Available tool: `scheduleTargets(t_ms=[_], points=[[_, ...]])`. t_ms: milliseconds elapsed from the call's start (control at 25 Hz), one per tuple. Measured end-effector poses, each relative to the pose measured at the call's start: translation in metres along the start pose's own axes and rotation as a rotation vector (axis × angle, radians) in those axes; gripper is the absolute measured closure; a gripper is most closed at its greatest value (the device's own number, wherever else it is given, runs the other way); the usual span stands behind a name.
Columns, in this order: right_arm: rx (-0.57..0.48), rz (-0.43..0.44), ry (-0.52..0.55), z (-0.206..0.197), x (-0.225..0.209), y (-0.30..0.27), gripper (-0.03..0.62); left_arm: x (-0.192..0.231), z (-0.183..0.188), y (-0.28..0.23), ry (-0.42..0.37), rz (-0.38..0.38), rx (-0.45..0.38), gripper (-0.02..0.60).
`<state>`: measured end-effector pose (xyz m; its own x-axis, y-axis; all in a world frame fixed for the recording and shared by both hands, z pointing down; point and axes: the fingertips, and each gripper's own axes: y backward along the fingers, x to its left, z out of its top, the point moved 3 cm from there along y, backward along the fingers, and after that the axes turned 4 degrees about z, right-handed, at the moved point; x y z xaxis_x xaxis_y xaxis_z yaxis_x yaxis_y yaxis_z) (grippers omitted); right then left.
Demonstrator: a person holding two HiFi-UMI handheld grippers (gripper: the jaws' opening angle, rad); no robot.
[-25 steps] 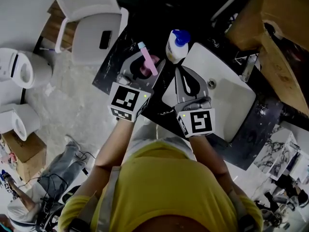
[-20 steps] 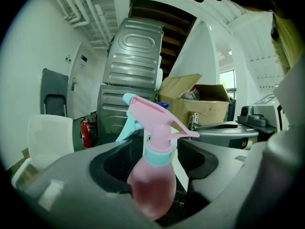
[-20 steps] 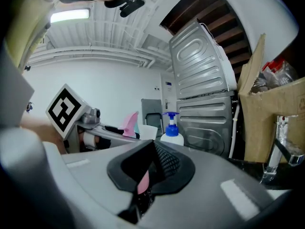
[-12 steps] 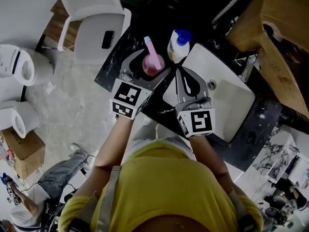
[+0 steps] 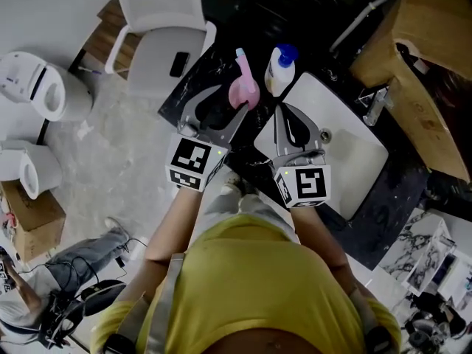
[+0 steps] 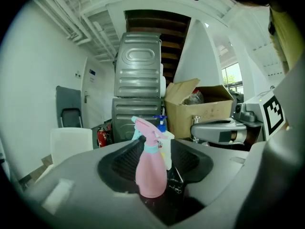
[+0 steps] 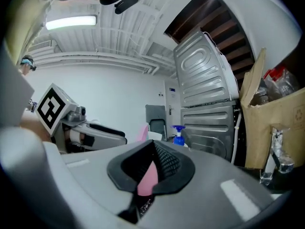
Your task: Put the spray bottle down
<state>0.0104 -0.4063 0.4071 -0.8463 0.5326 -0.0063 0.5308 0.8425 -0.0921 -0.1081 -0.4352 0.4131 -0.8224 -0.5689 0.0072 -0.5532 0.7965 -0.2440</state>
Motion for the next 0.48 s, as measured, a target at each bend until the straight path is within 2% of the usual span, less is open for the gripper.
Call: scheduleTargets(t_ms=[80, 240, 480], points=[[-0.019, 0.006, 0.006, 0.008, 0.005, 0.004, 0.594, 0.001, 0.011, 0.015, 0.001, 0.040, -0.048, 0.452], [-0.050, 0.009, 0.035, 0.025, 0.011, 0.012, 0.594, 0.002, 0.030, 0.038, -0.031, 0.112, -0.125, 0.576], [-0.084, -0.019, 0.074, 0.053, 0.015, 0.033, 0.594, -0.012, 0.054, 0.070, -0.022, 0.174, -0.193, 0.577]])
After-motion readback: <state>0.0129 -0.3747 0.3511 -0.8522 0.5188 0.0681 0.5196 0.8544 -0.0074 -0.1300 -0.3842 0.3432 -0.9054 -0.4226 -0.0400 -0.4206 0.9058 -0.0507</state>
